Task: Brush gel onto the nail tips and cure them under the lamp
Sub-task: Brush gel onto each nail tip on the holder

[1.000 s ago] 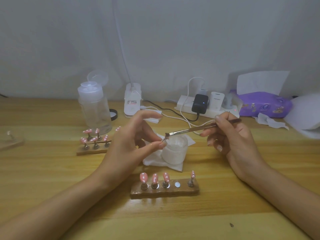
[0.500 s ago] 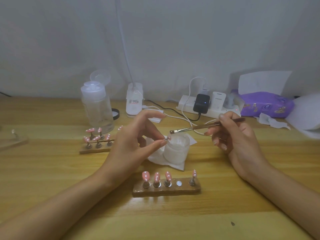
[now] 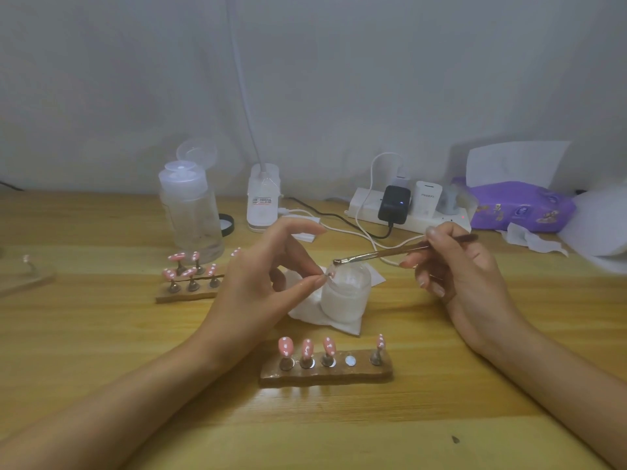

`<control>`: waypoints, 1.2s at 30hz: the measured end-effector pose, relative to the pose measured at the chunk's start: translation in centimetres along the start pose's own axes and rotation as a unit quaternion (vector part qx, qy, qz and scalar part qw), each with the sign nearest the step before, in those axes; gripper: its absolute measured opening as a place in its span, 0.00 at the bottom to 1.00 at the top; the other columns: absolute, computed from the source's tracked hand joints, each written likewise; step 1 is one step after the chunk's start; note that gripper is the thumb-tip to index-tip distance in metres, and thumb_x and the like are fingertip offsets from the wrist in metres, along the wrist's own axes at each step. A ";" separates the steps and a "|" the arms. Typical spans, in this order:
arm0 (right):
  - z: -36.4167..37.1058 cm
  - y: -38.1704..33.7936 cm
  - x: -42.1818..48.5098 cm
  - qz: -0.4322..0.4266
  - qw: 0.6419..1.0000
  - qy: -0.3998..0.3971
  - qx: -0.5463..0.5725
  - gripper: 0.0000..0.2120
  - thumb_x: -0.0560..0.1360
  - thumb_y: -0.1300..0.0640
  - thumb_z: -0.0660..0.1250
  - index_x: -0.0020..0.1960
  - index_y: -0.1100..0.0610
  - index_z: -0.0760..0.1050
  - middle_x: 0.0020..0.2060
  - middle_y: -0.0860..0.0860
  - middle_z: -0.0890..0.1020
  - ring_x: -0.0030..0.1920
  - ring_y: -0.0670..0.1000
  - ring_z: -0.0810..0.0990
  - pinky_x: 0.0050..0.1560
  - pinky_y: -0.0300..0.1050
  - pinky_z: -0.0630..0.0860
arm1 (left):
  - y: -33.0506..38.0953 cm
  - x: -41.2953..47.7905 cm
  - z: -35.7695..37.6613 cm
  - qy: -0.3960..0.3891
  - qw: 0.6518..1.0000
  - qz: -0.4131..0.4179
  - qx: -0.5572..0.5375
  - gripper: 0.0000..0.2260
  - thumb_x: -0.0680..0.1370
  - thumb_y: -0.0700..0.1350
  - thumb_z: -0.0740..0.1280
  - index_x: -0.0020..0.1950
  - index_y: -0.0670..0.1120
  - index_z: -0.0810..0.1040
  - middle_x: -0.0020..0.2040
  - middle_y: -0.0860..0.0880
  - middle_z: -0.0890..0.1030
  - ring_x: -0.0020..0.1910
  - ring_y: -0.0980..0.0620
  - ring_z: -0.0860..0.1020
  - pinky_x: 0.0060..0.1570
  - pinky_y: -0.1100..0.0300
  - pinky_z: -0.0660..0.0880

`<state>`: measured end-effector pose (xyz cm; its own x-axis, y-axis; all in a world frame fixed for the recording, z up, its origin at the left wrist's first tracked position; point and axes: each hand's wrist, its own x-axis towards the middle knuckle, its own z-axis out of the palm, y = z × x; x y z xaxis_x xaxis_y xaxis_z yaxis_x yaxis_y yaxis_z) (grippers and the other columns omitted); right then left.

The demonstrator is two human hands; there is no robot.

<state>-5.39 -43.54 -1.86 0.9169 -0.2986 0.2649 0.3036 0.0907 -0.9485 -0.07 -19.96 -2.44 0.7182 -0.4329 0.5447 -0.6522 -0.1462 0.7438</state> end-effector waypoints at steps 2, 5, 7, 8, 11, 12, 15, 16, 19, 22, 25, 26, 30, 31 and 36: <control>0.1 0.0 0.0 -0.004 1.000 -0.017 -0.003 0.10 0.76 0.48 0.67 0.36 0.48 0.75 0.33 0.56 0.84 0.25 0.47 0.75 0.23 0.34 0.66 | 0.0 0.0 0.0 0.000 1.000 -0.002 -0.002 0.20 0.74 0.42 0.74 0.64 0.53 0.74 0.41 0.57 0.83 0.44 0.53 0.82 0.34 0.65 0.74; 0.2 0.1 0.0 0.003 1.000 -0.013 -0.020 0.09 0.75 0.48 0.66 0.36 0.48 0.75 0.34 0.56 0.85 0.25 0.47 0.75 0.23 0.34 0.66 | 0.0 0.0 0.0 -0.001 1.000 -0.005 -0.008 0.20 0.74 0.41 0.74 0.63 0.53 0.74 0.41 0.56 0.83 0.44 0.53 0.82 0.34 0.63 0.74; 0.0 0.1 0.1 0.001 1.000 -0.001 -0.011 0.08 0.73 0.49 0.66 0.39 0.52 0.73 0.33 0.56 0.85 0.25 0.47 0.74 0.23 0.34 0.66 | 0.1 0.1 0.0 -0.001 1.000 -0.006 -0.005 0.20 0.74 0.41 0.74 0.63 0.53 0.74 0.41 0.56 0.83 0.44 0.52 0.82 0.34 0.62 0.74; 0.0 0.1 0.0 -0.002 1.000 -0.004 -0.004 0.09 0.73 0.49 0.66 0.39 0.52 0.73 0.33 0.56 0.85 0.25 0.47 0.74 0.23 0.34 0.66 | 0.1 0.1 0.0 -0.001 1.000 -0.007 -0.005 0.20 0.74 0.41 0.74 0.63 0.53 0.74 0.41 0.56 0.83 0.44 0.52 0.82 0.33 0.62 0.74; 0.1 0.1 -0.1 -0.009 1.000 -0.028 -0.012 0.09 0.75 0.48 0.66 0.36 0.46 0.76 0.34 0.55 0.85 0.25 0.47 0.75 0.23 0.33 0.66 | 0.1 0.0 -0.1 0.001 1.000 -0.007 -0.005 0.20 0.74 0.41 0.74 0.63 0.53 0.75 0.41 0.55 0.83 0.44 0.52 0.82 0.33 0.60 0.75; 0.2 0.0 -0.1 -0.004 1.000 -0.024 -0.019 0.09 0.74 0.48 0.66 0.36 0.46 0.76 0.34 0.56 0.85 0.25 0.47 0.75 0.23 0.33 0.66 | 0.1 0.0 0.0 0.002 1.000 -0.007 -0.005 0.20 0.74 0.41 0.74 0.63 0.53 0.74 0.41 0.55 0.83 0.44 0.52 0.82 0.33 0.60 0.75; 0.0 0.0 0.0 0.000 1.000 0.001 -0.013 0.08 0.73 0.49 0.66 0.39 0.52 0.73 0.33 0.56 0.85 0.25 0.47 0.74 0.23 0.34 0.66 | 0.1 0.0 0.0 0.000 1.000 -0.007 -0.006 0.20 0.74 0.41 0.75 0.63 0.53 0.75 0.41 0.55 0.83 0.44 0.52 0.83 0.33 0.61 0.75; 0.0 -0.1 -0.1 -0.003 1.000 0.002 -0.005 0.08 0.73 0.49 0.65 0.39 0.52 0.73 0.33 0.56 0.84 0.24 0.47 0.74 0.23 0.34 0.66 | 0.1 0.0 0.0 0.000 1.000 -0.007 -0.007 0.20 0.74 0.40 0.74 0.63 0.53 0.75 0.41 0.55 0.83 0.44 0.52 0.83 0.33 0.62 0.74; 0.2 -0.1 -0.1 -0.004 1.000 -0.016 -0.015 0.09 0.74 0.49 0.65 0.35 0.47 0.76 0.33 0.56 0.84 0.25 0.47 0.75 0.23 0.34 0.66 | 0.0 0.1 0.0 0.001 1.000 -0.007 -0.006 0.21 0.74 0.40 0.74 0.63 0.54 0.75 0.41 0.55 0.83 0.45 0.52 0.82 0.33 0.62 0.74; 0.2 -0.1 -0.1 0.005 1.000 0.004 -0.015 0.08 0.73 0.49 0.65 0.38 0.51 0.74 0.33 0.57 0.84 0.25 0.47 0.75 0.23 0.34 0.66 | 0.0 0.0 0.0 0.000 1.000 -0.006 -0.007 0.21 0.74 0.40 0.74 0.63 0.54 0.74 0.41 0.56 0.83 0.45 0.52 0.82 0.33 0.63 0.74; 0.1 -0.2 -0.2 0.003 1.000 0.001 -0.006 0.07 0.72 0.48 0.65 0.39 0.51 0.74 0.33 0.56 0.84 0.25 0.47 0.75 0.23 0.34 0.66 | 0.0 0.1 0.0 -0.003 1.000 -0.008 -0.003 0.20 0.74 0.42 0.74 0.63 0.54 0.74 0.41 0.56 0.83 0.44 0.52 0.82 0.34 0.66 0.74; 0.2 -0.2 -0.2 0.003 1.000 -0.009 -0.011 0.07 0.73 0.48 0.65 0.37 0.48 0.76 0.33 0.56 0.84 0.25 0.47 0.75 0.23 0.34 0.67 | 0.0 0.0 0.0 -0.003 1.000 -0.009 -0.002 0.20 0.74 0.43 0.74 0.63 0.54 0.74 0.41 0.57 0.83 0.44 0.52 0.82 0.34 0.66 0.74; 0.1 -0.2 -0.3 0.009 1.000 0.002 -0.016 0.08 0.73 0.49 0.65 0.38 0.50 0.75 0.34 0.57 0.85 0.25 0.48 0.75 0.23 0.35 0.67 | 0.1 0.0 0.0 -0.005 1.000 -0.010 -0.001 0.21 0.73 0.43 0.74 0.63 0.55 0.74 0.42 0.56 0.83 0.44 0.52 0.82 0.34 0.66 0.73; 0.1 -0.2 -0.3 0.006 1.000 0.003 -0.010 0.08 0.73 0.49 0.65 0.38 0.51 0.74 0.34 0.56 0.85 0.25 0.47 0.75 0.23 0.35 0.67 | 0.1 0.0 0.0 -0.006 1.000 -0.011 -0.002 0.21 0.73 0.43 0.74 0.63 0.55 0.74 0.42 0.57 0.83 0.44 0.52 0.82 0.34 0.66 0.73; 0.3 -0.3 -0.3 0.002 0.999 -0.014 -0.029 0.11 0.75 0.49 0.64 0.33 0.45 0.77 0.34 0.56 0.85 0.26 0.47 0.75 0.24 0.34 0.67 | 0.1 0.0 -0.1 -0.004 1.000 -0.014 -0.004 0.21 0.74 0.42 0.74 0.63 0.55 0.74 0.42 0.57 0.83 0.44 0.53 0.82 0.35 0.63 0.76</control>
<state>-5.69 -43.16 -1.60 0.9251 -0.2711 0.2658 0.2859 0.0369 -0.9575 -0.08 -19.93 -2.38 0.7342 -0.4356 0.5207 -0.6301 -0.1517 0.7616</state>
